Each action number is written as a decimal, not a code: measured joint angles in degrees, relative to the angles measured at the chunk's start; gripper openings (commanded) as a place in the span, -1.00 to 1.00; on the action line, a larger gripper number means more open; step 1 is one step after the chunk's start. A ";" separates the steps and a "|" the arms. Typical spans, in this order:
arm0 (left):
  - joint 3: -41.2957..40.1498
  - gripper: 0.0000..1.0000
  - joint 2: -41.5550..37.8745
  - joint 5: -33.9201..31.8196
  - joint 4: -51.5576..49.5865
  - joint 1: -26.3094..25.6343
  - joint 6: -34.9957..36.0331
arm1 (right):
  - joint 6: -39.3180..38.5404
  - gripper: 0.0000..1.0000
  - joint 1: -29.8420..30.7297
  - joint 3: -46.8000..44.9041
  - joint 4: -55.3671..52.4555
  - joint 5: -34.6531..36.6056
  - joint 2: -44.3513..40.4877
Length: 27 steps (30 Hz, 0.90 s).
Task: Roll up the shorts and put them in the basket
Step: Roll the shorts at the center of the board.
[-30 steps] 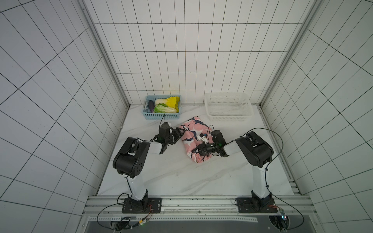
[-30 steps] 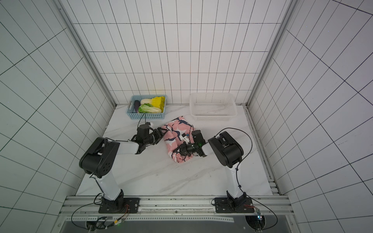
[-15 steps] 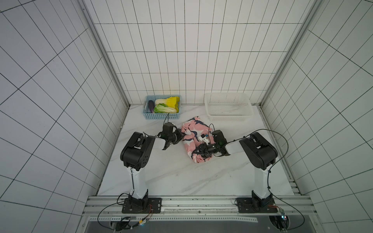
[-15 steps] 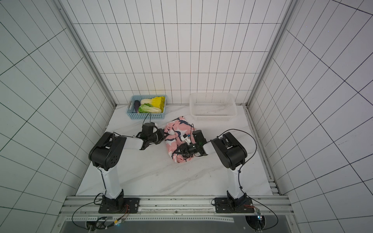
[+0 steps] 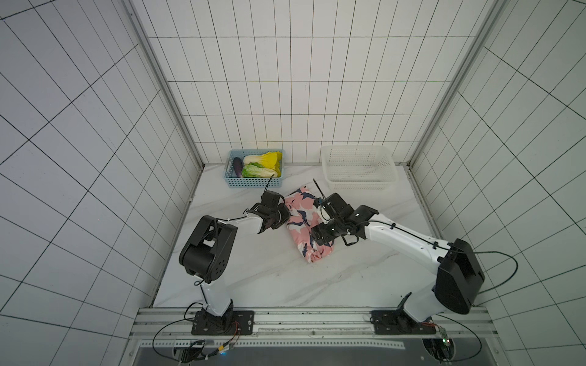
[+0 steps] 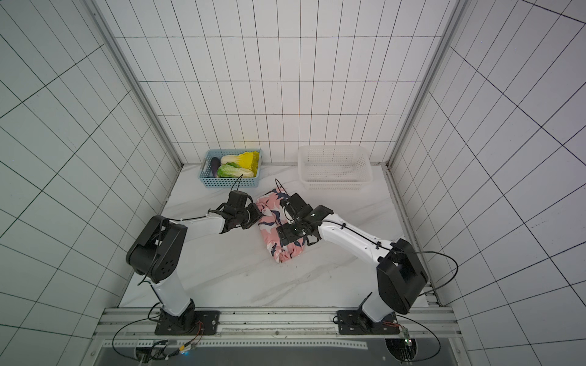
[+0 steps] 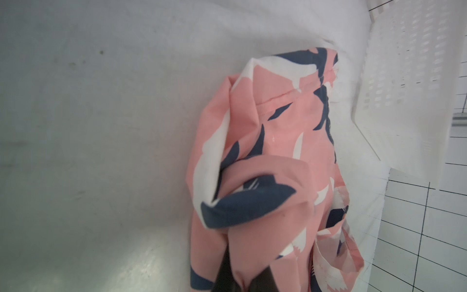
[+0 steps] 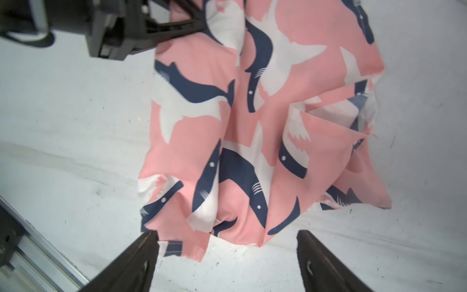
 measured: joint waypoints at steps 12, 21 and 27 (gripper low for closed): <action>1.07 -1.00 0.00 -1.31 -5.57 0.00 -3.10 | -5.01 0.46 10.67 0.79 4.68 12.33 15.69; 1.07 0.03 -0.68 0.22 -6.01 1.27 -2.84 | -2.08 -0.65 0.07 0.26 8.83 -6.16 16.63; -0.96 0.31 -9.55 1.27 -4.90 3.89 0.37 | 6.60 -0.69 -11.17 -3.91 18.64 -30.86 15.85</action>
